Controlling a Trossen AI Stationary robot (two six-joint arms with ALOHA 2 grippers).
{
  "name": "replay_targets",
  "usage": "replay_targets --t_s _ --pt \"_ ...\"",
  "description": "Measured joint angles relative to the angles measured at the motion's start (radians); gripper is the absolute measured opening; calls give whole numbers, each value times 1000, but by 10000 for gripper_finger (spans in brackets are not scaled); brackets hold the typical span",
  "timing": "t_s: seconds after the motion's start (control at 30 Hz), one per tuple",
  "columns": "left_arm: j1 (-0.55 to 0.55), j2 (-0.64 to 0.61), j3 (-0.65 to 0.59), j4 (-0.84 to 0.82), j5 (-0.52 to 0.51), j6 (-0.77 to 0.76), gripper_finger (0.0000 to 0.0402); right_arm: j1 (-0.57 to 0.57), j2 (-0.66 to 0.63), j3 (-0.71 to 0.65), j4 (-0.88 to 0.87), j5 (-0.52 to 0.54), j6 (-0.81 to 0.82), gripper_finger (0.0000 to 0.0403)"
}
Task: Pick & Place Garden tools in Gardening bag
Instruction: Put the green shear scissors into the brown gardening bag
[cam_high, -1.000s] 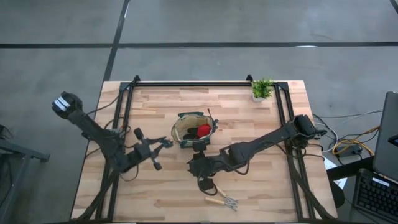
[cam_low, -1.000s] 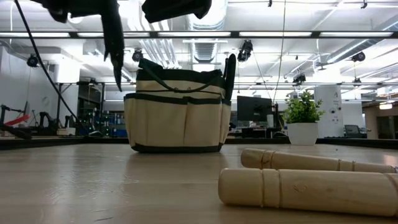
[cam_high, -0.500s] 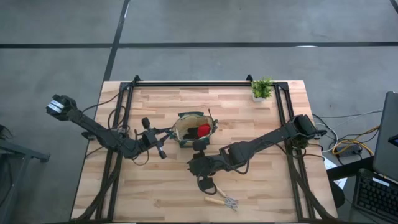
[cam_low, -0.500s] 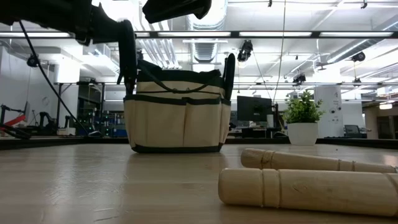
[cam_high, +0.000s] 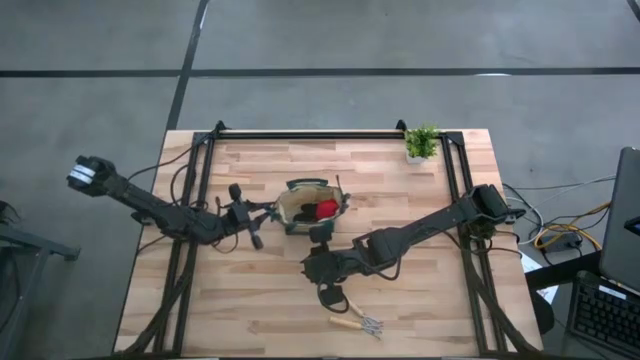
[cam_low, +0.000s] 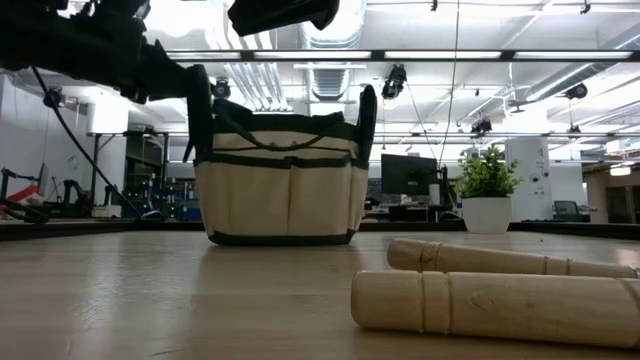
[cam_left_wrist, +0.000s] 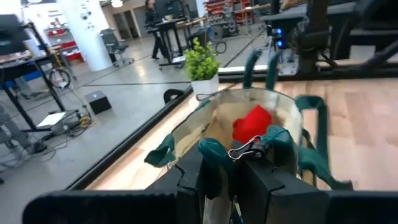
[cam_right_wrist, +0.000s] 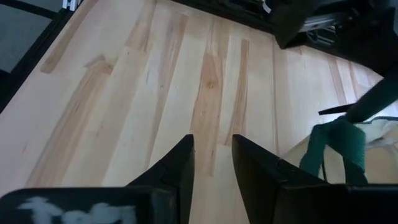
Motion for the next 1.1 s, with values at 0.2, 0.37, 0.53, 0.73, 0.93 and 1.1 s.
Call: replay_targets --t_s 0.2,0.37,0.53,0.73,0.93,1.1 --pt "23 2 -3 23 57 50 65 0 0 0 5 0 0 100" --pt "33 18 -6 -1 68 -3 65 0 0 0 7 0 0 90" --pt "37 30 -6 -1 69 -36 66 0 0 -1 12 0 -5 81" --pt "55 32 -6 -12 126 -42 106 0 0 -1 18 -1 -8 78" --pt "65 32 -6 -18 117 -5 159 0 3 -1 21 -1 -9 88" --pt "68 28 -6 -34 62 -22 177 0 23 -3 18 -1 -9 93"
